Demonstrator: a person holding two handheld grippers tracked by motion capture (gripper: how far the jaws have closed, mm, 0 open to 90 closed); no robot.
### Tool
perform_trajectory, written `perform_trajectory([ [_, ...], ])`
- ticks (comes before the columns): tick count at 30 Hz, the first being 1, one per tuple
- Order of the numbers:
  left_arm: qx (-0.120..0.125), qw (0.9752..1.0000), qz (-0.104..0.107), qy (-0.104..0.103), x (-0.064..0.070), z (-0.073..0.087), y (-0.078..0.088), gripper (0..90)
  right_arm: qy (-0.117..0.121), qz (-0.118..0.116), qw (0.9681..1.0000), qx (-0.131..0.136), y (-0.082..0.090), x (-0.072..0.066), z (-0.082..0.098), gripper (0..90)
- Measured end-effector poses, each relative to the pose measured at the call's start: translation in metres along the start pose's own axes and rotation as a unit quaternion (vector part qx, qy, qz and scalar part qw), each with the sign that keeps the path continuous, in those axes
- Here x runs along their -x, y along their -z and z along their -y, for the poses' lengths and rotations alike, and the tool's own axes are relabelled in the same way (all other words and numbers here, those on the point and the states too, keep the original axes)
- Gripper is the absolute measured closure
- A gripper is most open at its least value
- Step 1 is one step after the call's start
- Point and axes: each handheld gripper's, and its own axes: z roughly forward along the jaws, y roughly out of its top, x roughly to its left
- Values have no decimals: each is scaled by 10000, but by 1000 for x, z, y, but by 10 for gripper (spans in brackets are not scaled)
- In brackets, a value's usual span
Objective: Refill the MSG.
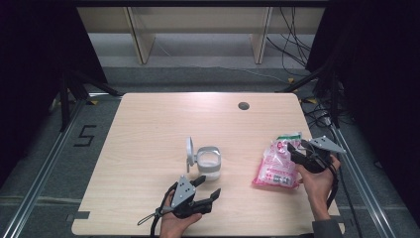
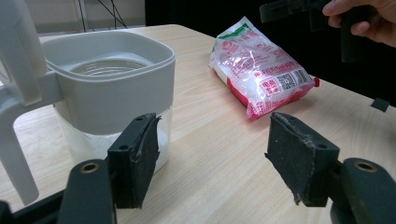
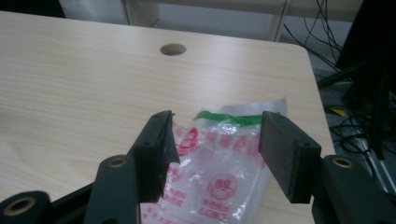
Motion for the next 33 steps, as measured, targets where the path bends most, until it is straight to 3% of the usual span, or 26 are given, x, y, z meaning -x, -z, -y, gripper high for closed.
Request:
perform_trajectory([
  [2, 18, 10000, -22, 8, 0, 0, 0, 332, -87, -21, 10000, 11, 1, -7, 0, 451],
  [3, 55, 10000, -25, 54, 0, 0, 0, 332, -112, -150, 9998, 50, 2, -9, -1, 449],
  [5, 44, 10000, -19, 23, -2, -1, 1, 332, 85, -295, 9994, 150, 1, -12, -1, 446],
  [6, 3, 10000, -27, -4, -2, -2, 2, 332, -61, -359, 9993, 116, 2, -17, -1, 444],
  [8, 6, 10000, -26, 14, -3, -2, 3, 330, 174, -476, 9987, 104, 1, -21, -1, 445],
  [9, 7, 10000, -23, 16, -3, -2, 3, 330, 104, -526, 9985, 90, 1, -26, 0, 444],
  [10, -1, 10000, -16, 10, -4, -3, 3, 330, 201, -561, 9982, -24, 2, -28, 0, 442],
  [12, 36, 10000, -14, 12, -4, -3, 3, 330, 178, -626, 9979, 29, 1, -32, 1, 439],
  [17, 31, 10000, -65, -3, -8, -5, 6, 330, 372, -1030, 9939, -88, -1, -43, 4, 426],
  [22, 12, 9998, -209, -51, -11, -7, 11, 331, 380, -1158, 9923, -198, 1, -50, 8, 418],
  [25, 48, 9994, -336, -45, -14, -9, 16, 333, 576, -1287, 9897, -242, -2, -54, 10, 417],
  [27, 33, 9993, -362, -73, -15, -9, 18, 335, 465, -1283, 9900, -358, -1, -59, 12, 416],
  [28, 79, 9994, -334, -61, -16, -8, 19, 336, 633, -1328, 9887, -302, -3, -58, 11, 416],
  [30, 41, 9993, -371, -68, -17, -9, 22, 346, 507, -1329, 9893, -316, -2, -61, 12, 416],
  [33, 68, 9988, -462, -110, -19, -9, 25, 361, 544, -1343, 9890, -305, -1, -61, 13, 415],
])
